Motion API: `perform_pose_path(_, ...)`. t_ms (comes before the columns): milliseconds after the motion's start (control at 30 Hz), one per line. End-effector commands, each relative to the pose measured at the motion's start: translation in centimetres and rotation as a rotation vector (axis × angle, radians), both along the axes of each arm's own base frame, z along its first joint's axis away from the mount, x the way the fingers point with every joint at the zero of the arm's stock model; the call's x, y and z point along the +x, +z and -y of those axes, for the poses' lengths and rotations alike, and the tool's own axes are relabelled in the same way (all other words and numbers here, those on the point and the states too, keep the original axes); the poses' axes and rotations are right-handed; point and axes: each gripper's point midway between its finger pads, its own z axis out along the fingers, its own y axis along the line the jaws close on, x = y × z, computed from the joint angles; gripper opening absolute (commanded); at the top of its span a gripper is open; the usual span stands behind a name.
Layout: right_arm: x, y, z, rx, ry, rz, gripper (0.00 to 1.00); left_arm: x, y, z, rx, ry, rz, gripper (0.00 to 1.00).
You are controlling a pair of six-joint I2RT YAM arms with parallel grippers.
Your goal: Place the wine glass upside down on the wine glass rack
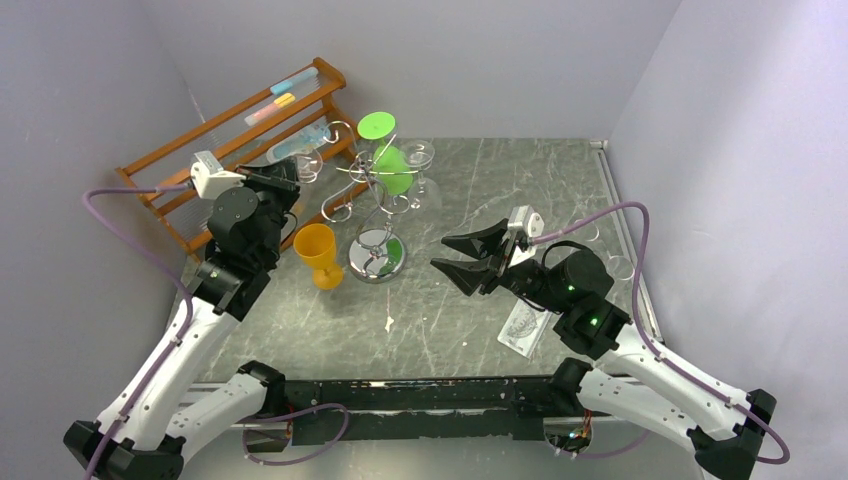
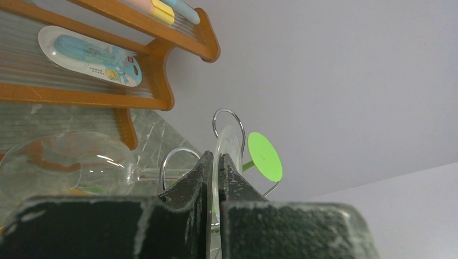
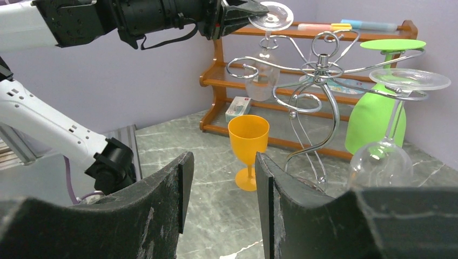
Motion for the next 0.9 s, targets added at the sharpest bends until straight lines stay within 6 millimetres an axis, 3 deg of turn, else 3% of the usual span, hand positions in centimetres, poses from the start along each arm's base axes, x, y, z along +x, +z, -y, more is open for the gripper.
perform_pose_path(0, -0.3, 1.0, 0.1, 0.027, 0.006, 0.007, 0.49, -0.6, 1.0, 0.2, 0.000, -0.038, 0.047, 0.05)
perform_pose_path(300, -0.3, 0.9, 0.1, 0.030, 0.007, -0.001, 0.49, -0.1, -0.6, 1.9, 0.006, -0.121, 0.033, 0.05)
perform_pose_path(500, -0.4, 0.8, 0.3, 0.034, 0.004, -0.007, 0.49, -0.2, -1.6, 1.7, 0.000, -0.107, -0.020, 0.05)
perform_pose_path(867, -0.1, 0.6, 0.1, 0.036, -0.003, -0.024, 0.49, -0.8, -3.3, 1.0, 0.005, -0.080, -0.118, 0.21)
